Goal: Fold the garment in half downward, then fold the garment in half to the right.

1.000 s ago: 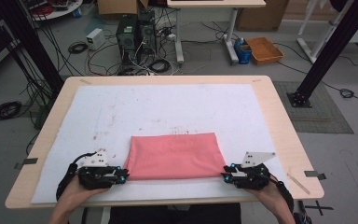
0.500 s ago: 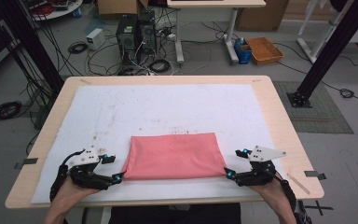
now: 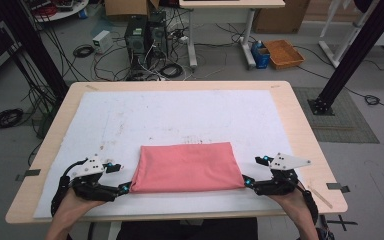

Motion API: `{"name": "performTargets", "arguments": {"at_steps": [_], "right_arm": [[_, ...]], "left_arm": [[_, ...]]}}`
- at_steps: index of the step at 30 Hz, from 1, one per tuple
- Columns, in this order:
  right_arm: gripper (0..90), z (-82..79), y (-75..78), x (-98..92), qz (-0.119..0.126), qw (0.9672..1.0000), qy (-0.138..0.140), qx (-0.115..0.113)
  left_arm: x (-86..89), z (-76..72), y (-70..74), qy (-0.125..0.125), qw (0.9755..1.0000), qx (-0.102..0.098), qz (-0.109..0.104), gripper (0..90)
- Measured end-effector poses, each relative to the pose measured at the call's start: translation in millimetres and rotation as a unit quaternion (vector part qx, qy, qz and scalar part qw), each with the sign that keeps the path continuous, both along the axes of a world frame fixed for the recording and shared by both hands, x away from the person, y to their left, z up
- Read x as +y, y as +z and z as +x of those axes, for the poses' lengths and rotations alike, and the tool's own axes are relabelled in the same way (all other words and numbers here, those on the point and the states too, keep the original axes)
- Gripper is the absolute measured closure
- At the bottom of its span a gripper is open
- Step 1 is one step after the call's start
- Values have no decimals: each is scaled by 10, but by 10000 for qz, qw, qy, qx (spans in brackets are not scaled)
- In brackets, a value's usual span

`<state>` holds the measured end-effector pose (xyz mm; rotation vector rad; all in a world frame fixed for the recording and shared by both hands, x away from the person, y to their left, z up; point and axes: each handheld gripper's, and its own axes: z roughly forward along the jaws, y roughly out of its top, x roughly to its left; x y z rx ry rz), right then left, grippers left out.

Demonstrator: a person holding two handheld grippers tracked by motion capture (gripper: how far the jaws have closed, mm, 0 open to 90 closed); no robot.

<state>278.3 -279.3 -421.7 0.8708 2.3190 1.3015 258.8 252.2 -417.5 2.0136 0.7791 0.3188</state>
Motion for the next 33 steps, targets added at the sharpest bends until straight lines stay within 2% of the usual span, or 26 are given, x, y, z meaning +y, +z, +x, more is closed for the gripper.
{"name": "performTargets", "arguments": {"at_steps": [5, 11, 23, 28, 33], "right_arm": [[204, 25, -13, 69, -62, 10000, 27, -51], [204, 49, -12, 83, -94, 9999, -56, -65], [205, 77, 94, 104, -25, 9998, -43, -193], [204, 99, 92, 133, -26, 9998, -49, -175], [204, 123, 84, 153, -52, 9997, -48, -213]], "left_arm": [[5, -42, 14, 35, 10000, -46, 18, 245], [29, -18, 3, 101, 9999, -16, 81, 245], [27, -45, 21, 169, 9998, -47, 4, 245], [15, -41, 5, 189, 9997, -37, 133, 245], [5, -66, -13, 234, 9996, -45, 176, 245]]}}
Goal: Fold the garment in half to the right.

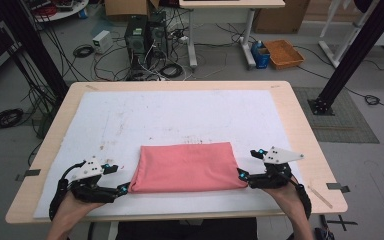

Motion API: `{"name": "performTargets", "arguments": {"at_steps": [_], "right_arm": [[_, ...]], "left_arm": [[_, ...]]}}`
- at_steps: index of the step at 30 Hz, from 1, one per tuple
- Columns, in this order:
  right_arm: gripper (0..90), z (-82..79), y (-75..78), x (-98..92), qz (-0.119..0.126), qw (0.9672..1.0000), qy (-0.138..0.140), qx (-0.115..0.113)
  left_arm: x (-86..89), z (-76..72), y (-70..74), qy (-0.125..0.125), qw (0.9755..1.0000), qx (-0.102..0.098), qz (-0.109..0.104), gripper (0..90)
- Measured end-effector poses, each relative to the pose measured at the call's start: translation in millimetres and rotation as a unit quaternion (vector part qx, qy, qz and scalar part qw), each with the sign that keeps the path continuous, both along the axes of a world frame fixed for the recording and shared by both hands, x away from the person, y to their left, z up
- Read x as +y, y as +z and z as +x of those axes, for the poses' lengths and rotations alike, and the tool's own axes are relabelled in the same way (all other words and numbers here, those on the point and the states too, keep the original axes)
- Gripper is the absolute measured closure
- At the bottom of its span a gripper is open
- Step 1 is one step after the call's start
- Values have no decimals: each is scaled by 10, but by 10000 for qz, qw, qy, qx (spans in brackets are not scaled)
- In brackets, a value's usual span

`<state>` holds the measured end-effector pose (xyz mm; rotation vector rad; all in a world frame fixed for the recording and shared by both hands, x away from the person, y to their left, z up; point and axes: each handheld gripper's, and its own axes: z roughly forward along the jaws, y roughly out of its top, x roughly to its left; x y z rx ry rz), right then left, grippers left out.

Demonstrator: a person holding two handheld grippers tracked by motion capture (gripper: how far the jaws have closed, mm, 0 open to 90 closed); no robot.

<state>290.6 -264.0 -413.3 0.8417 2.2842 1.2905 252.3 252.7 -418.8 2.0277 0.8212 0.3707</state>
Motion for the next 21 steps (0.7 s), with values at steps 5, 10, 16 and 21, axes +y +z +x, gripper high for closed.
{"name": "performTargets", "arguments": {"at_steps": [5, 10, 16, 21], "right_arm": [[205, -19, 4, 18, 19, 10000, 22, -20], [205, -22, 8, -3, 28, 10000, -32, -11], [204, -12, -10, -12, 35, 10000, -54, 4], [205, -4, -18, 1, 33, 10000, -27, -1]], "left_arm": [[-27, -19, -27, -47, 9999, 4, 95, 249], [-40, -1, -95, -23, 9999, 133, 62, 253], [-33, -11, -134, -27, 9996, 283, 63, 253], [-45, -9, -152, -32, 9994, 338, 98, 253]]}}
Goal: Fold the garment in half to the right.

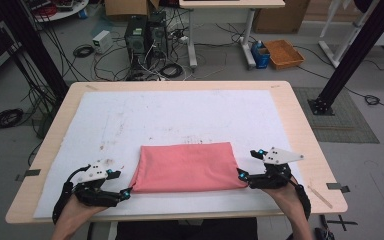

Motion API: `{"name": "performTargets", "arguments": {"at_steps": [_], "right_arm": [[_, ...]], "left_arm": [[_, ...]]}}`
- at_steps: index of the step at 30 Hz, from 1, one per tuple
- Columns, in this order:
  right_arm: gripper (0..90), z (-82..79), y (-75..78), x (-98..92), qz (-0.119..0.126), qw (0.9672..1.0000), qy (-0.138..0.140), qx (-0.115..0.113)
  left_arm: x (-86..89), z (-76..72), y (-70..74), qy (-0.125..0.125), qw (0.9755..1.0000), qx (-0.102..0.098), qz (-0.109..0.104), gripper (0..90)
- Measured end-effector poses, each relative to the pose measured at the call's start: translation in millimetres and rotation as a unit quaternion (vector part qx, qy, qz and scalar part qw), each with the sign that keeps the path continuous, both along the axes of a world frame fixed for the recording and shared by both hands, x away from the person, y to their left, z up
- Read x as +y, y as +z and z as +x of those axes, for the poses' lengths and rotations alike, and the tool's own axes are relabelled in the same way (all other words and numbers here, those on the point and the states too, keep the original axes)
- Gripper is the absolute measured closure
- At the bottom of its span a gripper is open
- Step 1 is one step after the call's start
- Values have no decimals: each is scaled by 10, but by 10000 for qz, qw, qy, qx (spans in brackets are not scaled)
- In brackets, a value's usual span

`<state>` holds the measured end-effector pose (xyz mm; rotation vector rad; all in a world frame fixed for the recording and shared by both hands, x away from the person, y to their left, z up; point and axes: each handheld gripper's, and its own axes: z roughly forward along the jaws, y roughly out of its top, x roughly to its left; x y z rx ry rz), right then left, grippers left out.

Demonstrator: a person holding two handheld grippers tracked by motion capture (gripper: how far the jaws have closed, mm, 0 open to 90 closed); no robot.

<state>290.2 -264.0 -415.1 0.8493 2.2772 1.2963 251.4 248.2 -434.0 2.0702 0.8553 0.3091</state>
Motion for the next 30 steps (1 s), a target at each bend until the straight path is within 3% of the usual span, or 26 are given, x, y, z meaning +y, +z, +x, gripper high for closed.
{"name": "performTargets", "arguments": {"at_steps": [6, 14, 30], "right_arm": [[205, 0, -3, -20, 8, 10000, -33, 1], [205, -8, 2, -8, -13, 10000, -14, -10], [205, -9, 7, -16, -16, 10000, -41, -31]], "left_arm": [[-11, 7, -83, -112, 9997, 186, 73, 253], [-124, -3, -135, -214, 9994, 246, 80, 261], [-301, -8, -174, -169, 9993, 5, 325, 324]]}}
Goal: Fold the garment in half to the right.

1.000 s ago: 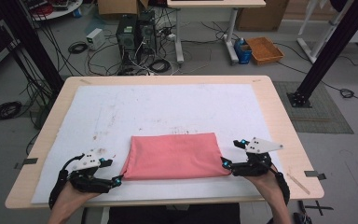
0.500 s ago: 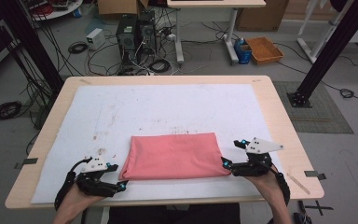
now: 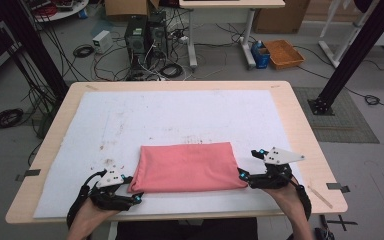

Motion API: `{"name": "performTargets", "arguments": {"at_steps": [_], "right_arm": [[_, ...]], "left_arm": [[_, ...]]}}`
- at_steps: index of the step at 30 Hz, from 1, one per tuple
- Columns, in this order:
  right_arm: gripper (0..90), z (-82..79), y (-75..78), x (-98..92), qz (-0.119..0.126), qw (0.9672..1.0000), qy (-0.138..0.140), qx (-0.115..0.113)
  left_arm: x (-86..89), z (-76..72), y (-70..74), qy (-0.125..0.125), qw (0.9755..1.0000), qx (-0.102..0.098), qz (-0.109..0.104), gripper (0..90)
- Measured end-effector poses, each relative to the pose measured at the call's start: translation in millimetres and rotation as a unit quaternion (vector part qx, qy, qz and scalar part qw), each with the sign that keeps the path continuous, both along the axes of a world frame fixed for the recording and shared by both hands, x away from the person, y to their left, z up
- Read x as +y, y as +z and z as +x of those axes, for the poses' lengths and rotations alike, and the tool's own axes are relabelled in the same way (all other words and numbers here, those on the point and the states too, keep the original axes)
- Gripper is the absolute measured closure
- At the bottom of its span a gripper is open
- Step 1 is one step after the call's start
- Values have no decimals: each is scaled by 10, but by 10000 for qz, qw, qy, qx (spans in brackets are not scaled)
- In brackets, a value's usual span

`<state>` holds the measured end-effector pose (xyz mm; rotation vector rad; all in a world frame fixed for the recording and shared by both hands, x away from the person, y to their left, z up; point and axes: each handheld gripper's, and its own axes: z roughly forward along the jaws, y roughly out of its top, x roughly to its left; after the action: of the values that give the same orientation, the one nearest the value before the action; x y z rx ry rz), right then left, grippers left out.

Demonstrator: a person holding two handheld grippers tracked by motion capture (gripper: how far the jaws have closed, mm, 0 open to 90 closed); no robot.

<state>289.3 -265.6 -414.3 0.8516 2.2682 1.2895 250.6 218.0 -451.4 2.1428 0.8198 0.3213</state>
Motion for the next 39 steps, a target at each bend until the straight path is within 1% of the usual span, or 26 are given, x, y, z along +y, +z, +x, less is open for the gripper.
{"name": "performTargets", "arguments": {"at_steps": [3, 4, 7, 9, 10, 13, 17, 23, 28, 33, 39], "right_arm": [[205, -5, 7, -7, 23, 10000, -14, -12], [205, -3, 10, -13, 23, 10000, -19, -17], [205, -2, 10, -19, 30, 10000, -31, -23], [205, -5, 9, -15, 23, 10000, -41, -2], [205, 0, 6, -13, 21, 10000, -24, -22], [205, 2, -2, -1, 19, 10000, -28, 12], [205, 6, -14, 8, -5, 10000, -21, 32], [205, 5, -14, 12, 6, 10000, 0, 21], [205, 15, -31, 19, 4, 10000, -2, 42], [205, 20, -46, 35, -5, 10000, -9, 74], [205, 57, -36, 82, 21, 10000, 0, 64]], "left_arm": [[22, 6, 0, 53, 9999, -1, -98, 390], [20, 7, -2, 77, 9999, -2, -102, 407], [11, 0, -2, 110, 9999, -72, -10, 430], [12, -2, -1, 125, 9999, -98, 11, 466], [13, -3, -1, 124, 9999, -105, 7, 474], [7, -10, -5, 97, 9998, -147, -20, 527], [-2, -26, -12, 38, 9997, -221, -4, 587], [4, -38, -23, 8, 9997, -232, -76, 659], [8, -40, -25, -18, 9997, -235, -86, 732], [7, -44, -25, -73, 9996, -259, -69, 780], [3, -45, -25, -78, 9996, -258, -61, 795]]}}
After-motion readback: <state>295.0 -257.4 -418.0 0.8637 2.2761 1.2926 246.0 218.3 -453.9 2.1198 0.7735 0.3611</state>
